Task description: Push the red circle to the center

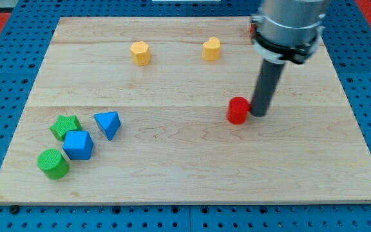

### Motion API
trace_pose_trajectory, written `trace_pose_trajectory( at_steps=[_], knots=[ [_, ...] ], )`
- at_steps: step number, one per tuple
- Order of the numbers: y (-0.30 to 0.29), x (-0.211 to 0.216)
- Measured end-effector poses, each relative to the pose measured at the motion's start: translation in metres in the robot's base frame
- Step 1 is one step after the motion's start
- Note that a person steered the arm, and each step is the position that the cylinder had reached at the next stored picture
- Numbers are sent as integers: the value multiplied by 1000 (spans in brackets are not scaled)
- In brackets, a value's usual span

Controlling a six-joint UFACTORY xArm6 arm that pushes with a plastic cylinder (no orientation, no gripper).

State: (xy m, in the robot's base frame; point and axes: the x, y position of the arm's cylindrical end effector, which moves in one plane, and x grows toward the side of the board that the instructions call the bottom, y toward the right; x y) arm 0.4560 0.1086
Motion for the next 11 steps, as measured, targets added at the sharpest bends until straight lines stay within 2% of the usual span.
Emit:
trace_pose_trajectory(
  at_steps=[1,2,3,7,8,9,10,11],
  knots=[
    [-12,5],
    [-12,51],
    [-53,46],
    [-9,17],
    [-62,-6],
    [-80,-3],
    [-76,67],
    [-107,84]
  ],
)
